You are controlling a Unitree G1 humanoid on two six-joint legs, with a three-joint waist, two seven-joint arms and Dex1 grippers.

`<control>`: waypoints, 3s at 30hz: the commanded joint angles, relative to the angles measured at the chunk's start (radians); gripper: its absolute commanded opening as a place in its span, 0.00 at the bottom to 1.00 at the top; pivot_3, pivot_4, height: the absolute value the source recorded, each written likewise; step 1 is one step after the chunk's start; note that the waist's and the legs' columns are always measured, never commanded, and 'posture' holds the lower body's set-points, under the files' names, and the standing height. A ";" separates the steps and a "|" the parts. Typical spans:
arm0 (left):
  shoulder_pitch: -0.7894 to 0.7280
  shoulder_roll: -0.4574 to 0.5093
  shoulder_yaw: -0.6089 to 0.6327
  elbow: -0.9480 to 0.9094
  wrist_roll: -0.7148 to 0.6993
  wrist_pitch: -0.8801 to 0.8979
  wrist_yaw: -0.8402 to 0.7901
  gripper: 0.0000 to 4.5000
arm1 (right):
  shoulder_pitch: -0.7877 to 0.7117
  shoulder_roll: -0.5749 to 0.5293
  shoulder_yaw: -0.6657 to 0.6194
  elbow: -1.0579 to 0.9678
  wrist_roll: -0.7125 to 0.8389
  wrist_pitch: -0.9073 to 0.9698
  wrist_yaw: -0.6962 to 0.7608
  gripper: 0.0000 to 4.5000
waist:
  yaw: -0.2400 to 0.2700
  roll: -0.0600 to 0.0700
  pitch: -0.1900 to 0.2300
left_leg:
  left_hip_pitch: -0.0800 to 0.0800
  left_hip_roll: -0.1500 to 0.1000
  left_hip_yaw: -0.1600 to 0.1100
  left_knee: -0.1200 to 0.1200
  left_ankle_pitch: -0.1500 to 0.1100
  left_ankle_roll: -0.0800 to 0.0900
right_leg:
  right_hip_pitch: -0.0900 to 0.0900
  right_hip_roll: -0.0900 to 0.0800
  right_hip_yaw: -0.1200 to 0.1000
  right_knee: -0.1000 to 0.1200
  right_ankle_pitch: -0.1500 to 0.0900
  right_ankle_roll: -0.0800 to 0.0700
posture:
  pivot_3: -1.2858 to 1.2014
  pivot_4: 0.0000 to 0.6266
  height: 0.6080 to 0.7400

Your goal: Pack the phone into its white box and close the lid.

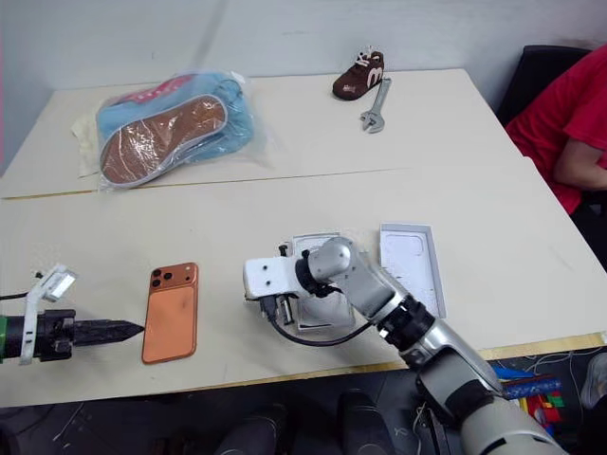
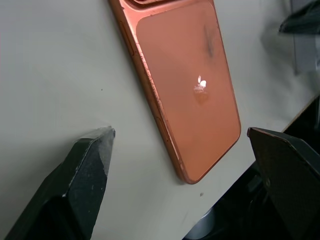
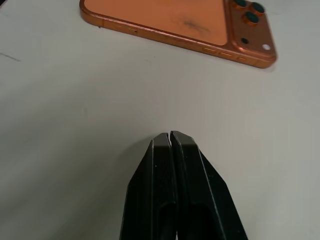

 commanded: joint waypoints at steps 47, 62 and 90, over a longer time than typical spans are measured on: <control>-0.215 -0.408 -0.146 0.172 -0.631 0.130 0.719 0.48 | 0.041 0.072 -0.114 0.026 -0.036 0.043 -0.018 0.00 | 0.044 0.020 -0.042 | 0.041 -0.005 -0.005 -0.030 0.001 0.004 | 0.027 0.000 0.015 -0.016 -0.002 0.001 | 0.52 0.24 1.00; -0.403 -0.450 -0.373 0.227 -1.194 -0.042 1.004 0.03 | 0.390 -0.467 -0.676 -0.767 0.432 0.609 0.115 0.32 | 0.031 -0.001 -0.020 | 0.006 -0.006 -0.013 -0.013 -0.003 0.002 | 0.000 -0.001 0.003 -0.009 -0.001 0.000 | 0.52 0.24 1.00; -0.823 -0.825 -0.541 0.543 -0.395 -0.042 0.591 0.43 | 0.765 -0.590 -0.935 -0.968 0.604 0.667 -0.221 1.00 | 0.076 -0.010 -0.013 | -0.001 -0.006 -0.008 0.000 -0.002 0.001 | -0.002 0.000 0.005 -0.008 0.000 0.002 | 0.52 0.24 1.00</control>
